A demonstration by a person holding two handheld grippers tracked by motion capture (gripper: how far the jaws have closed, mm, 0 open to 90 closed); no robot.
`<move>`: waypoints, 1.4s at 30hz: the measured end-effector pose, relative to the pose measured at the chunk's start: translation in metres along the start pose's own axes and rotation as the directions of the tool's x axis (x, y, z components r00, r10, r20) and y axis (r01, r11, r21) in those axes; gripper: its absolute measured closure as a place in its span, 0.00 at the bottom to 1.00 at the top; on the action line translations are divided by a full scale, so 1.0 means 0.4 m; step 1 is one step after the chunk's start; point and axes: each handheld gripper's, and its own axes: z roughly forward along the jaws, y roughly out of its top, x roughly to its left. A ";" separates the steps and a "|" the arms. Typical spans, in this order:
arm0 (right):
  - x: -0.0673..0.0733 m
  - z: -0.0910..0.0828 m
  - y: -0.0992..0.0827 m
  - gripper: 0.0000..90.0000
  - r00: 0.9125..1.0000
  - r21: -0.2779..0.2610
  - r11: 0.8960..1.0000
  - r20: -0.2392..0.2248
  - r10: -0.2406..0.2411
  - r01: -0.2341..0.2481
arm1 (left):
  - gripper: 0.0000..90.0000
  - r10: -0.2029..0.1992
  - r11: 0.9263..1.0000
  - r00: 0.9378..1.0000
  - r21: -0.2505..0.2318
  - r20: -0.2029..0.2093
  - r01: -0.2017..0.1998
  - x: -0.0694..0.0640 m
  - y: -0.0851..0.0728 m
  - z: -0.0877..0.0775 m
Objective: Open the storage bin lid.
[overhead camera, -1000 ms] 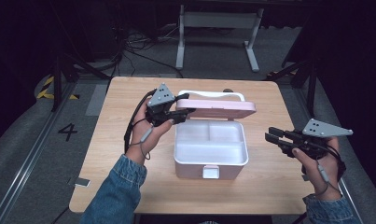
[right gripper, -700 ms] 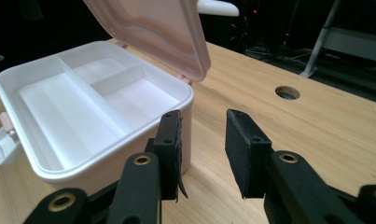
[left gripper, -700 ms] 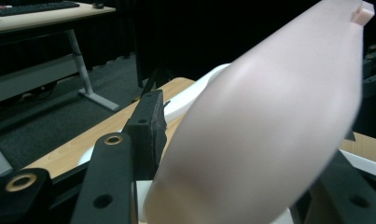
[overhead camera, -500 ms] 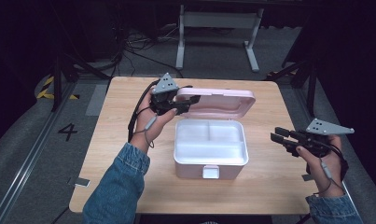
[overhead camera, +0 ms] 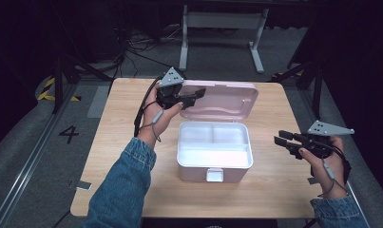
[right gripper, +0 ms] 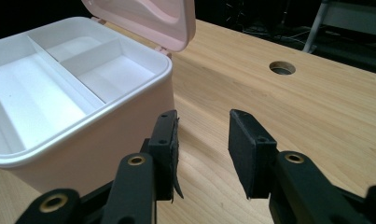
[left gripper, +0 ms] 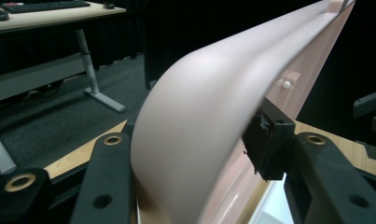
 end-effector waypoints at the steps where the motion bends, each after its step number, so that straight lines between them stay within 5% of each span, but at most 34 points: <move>1: 0.000 0.002 -0.001 0.71 1.000 0.001 1.000 0.000 0.002 -0.002 | 0.55 -0.003 1.000 1.000 -0.003 -0.003 0.003 0.004 0.000 0.003; 15: -0.001 0.017 -0.005 0.70 1.000 0.019 1.000 -0.008 -0.009 0.009 | 0.57 -0.061 0.998 0.998 0.033 -0.022 0.061 0.042 -0.017 0.044; 23: 0.002 0.024 -0.006 0.69 1.000 0.026 1.000 -0.012 -0.009 0.010 | 0.48 -0.078 0.993 0.996 0.079 -0.052 0.082 0.049 -0.028 0.076; 42: 0.004 0.031 -0.005 0.68 1.000 0.032 0.999 -0.021 -0.012 0.012 | 0.40 -0.152 0.973 0.987 0.165 -0.058 0.160 0.090 -0.078 0.131</move>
